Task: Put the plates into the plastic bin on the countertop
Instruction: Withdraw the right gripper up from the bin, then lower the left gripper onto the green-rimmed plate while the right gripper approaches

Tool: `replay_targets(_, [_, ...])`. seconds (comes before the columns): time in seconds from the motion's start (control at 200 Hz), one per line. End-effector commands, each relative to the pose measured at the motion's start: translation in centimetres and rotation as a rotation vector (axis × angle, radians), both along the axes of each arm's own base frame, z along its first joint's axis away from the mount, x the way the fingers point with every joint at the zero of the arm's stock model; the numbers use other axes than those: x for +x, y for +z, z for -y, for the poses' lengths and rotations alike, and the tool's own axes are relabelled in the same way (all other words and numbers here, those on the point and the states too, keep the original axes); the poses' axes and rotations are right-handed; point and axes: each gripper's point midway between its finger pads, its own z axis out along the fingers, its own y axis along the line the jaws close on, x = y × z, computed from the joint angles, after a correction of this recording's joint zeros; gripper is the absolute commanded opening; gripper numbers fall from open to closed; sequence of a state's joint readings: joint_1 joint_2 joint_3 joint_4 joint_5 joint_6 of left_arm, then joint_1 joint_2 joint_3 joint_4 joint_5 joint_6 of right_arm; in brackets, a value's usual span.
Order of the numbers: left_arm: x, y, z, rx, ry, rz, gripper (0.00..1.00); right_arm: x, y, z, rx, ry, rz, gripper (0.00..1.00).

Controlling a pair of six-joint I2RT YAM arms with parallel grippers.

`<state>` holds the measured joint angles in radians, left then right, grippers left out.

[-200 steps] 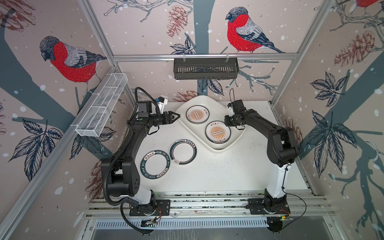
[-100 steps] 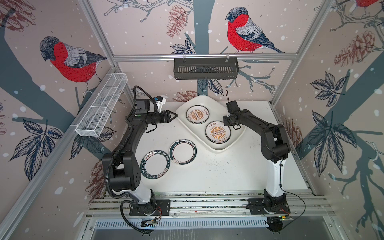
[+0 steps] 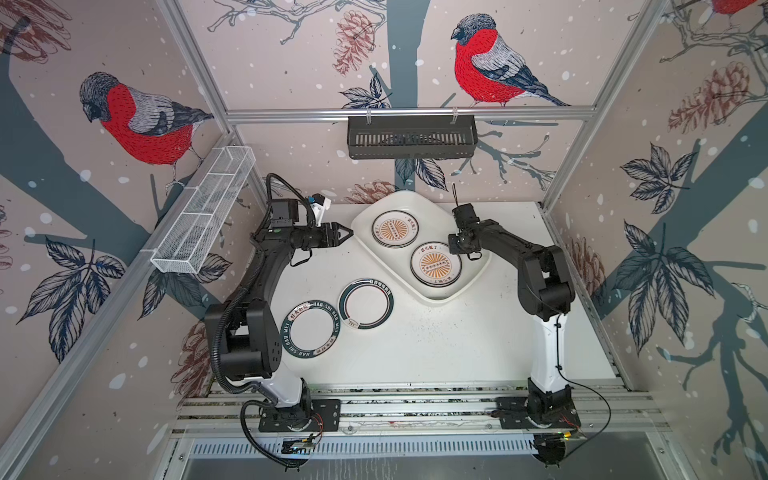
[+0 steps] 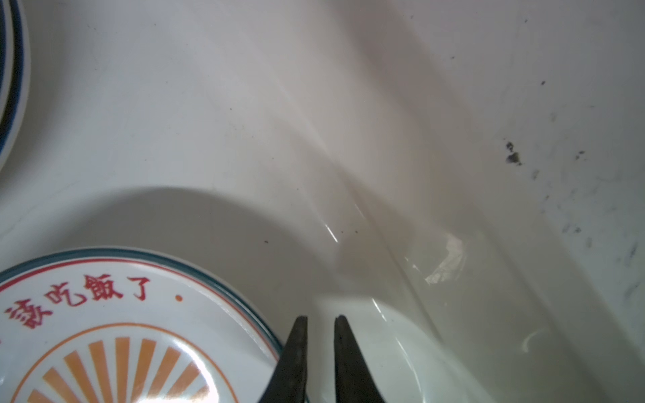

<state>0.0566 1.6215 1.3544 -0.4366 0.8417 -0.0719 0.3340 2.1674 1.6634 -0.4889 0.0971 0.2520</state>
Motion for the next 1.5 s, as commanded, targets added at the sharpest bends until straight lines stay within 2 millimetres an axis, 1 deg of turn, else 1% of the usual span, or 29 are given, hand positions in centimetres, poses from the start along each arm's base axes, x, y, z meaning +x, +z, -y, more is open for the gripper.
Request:
replay_targets(0.0, [-0.3, 0.0, 0.3, -0.016, -0.025, 0.000, 0.64, -0.1, 0.6, -1.2, 0.067, 0.028, 0.004, 0.18])
replay_targets(0.055, [-0.2, -0.1, 0.3, -0.019, -0.027, -0.001, 0.64, -0.3, 0.5, -1.6, 0.087, 0.039, -0.006, 0.18])
replay_targets(0.155, [-0.2, -0.2, 0.4, -0.026, -0.028, -0.005, 0.64, -0.3, 0.4, -1.7, 0.093, 0.042, -0.013, 0.18])
replay_targets(0.265, [-0.1, -0.1, 0.4, -0.029, -0.028, -0.002, 0.64, -0.4, 0.4, -1.4, 0.090, 0.033, -0.013, 0.18])
replay_targets(0.37, [0.0, 0.2, 0.4, -0.029, -0.028, 0.004, 0.64, -0.1, 1.2, -0.9, 0.095, 0.012, 0.010, 0.18])
replay_targets(0.435, [0.1, 0.3, 0.3, -0.023, -0.026, 0.007, 0.64, 0.1, 2.3, -0.7, 0.105, 0.005, 0.039, 0.20])
replay_targets(0.54, [0.0, 0.3, 0.0, 0.009, -0.022, 0.009, 0.65, 0.3, 5.1, -0.7, 0.124, -0.005, 0.099, 0.23])
replay_targets(0.625, [-0.2, 0.2, -0.4, 0.039, -0.013, 0.008, 0.68, 0.0, 7.9, -1.1, 0.163, 0.000, 0.157, 0.25])
replay_targets(0.72, [-0.6, -0.3, -1.1, 0.089, 0.011, 0.004, 0.72, -1.0, 11.5, -1.8, 0.232, 0.013, 0.229, 0.26])
replay_targets(0.745, [-0.8, -0.5, -1.2, 0.104, 0.011, 0.001, 0.72, -1.5, 11.9, -1.9, 0.250, 0.016, 0.239, 0.27])
replay_targets(0.815, [-1.3, -1.2, -1.6, 0.137, 0.003, -0.016, 0.72, -2.9, 14.0, -2.7, 0.325, 0.046, 0.281, 0.29])
replay_targets(0.861, [-1.8, -1.7, -1.8, 0.155, -0.012, -0.027, 0.72, -4.1, 15.1, -3.1, 0.382, 0.068, 0.302, 0.29])
replay_targets(0.866, [-1.8, -1.8, -1.8, 0.157, -0.013, -0.029, 0.72, -4.3, 15.0, -3.1, 0.386, 0.070, 0.298, 0.30])
replay_targets(0.911, [-2.3, -2.5, -2.0, 0.176, -0.031, -0.043, 0.71, -5.5, 16.2, -3.6, 0.445, 0.096, 0.326, 0.30])
replay_targets(0.921, [-2.4, -2.7, -2.0, 0.180, -0.038, -0.049, 0.71, -5.8, 16.2, -3.7, 0.454, 0.100, 0.326, 0.30])
replay_targets(0.946, [-2.8, -3.2, -1.9, 0.190, -0.054, -0.064, 0.70, -6.4, 17.0, -3.8, 0.480, 0.107, 0.345, 0.31])
replay_targets(0.971, [-3.1, -3.6, -2.0, 0.203, -0.071, -0.074, 0.70, -7.1, 17.3, -3.8, 0.498, 0.112, 0.353, 0.31])
replay_targets(0.996, [-3.4, -4.2, -2.0, 0.218, -0.084, -0.087, 0.70, -7.8, 18.1, -3.9, 0.520, 0.121, 0.372, 0.32])
replay_targets(1.086, [-4.6, -6.8, -2.4, 0.271, -0.139, -0.151, 0.70, -10.5, 19.2, -4.6, 0.593, 0.172, 0.399, 0.33])
replay_targets(1.141, [-5.4, -8.3, -2.6, 0.294, -0.183, -0.191, 0.69, -12.3, 19.4, -5.2, 0.633, 0.211, 0.405, 0.34])
replay_targets(1.221, [-6.3, -9.7, -2.7, 0.304, -0.229, -0.225, 0.69, -14.9, 19.9, -6.2, 0.685, 0.263, 0.410, 0.35])
replay_targets(1.256, [-6.4, -10.3, -2.8, 0.311, -0.240, -0.236, 0.69, -15.9, 20.1, -6.6, 0.705, 0.290, 0.412, 0.35])
replay_targets(1.276, [-6.4, -10.6, -2.9, 0.317, -0.243, -0.243, 0.69, -16.3, 19.7, -6.9, 0.710, 0.299, 0.404, 0.35])
replay_targets(1.286, [-6.4, -10.8, -3.0, 0.319, -0.243, -0.245, 0.68, -16.8, 20.3, -6.9, 0.719, 0.309, 0.417, 0.35])
replay_targets(1.306, [-6.4, -11.1, -3.0, 0.322, -0.246, -0.250, 0.68, -17.4, 20.5, -7.1, 0.728, 0.317, 0.423, 0.36])
replay_targets(1.421, [-6.5, -12.6, -3.2, 0.341, -0.263, -0.278, 0.69, -20.0, 20.7, -7.9, 0.787, 0.366, 0.424, 0.37])
replay_targets(1.446, [-6.6, -13.1, -3.4, 0.347, -0.268, -0.283, 0.69, -20.6, 21.1, -8.2, 0.811, 0.382, 0.429, 0.38])
replay_targets(1.491, [-6.8, -13.8, -3.4, 0.351, -0.287, -0.286, 0.69, -21.5, 21.1, -8.5, 0.844, 0.405, 0.421, 0.38])
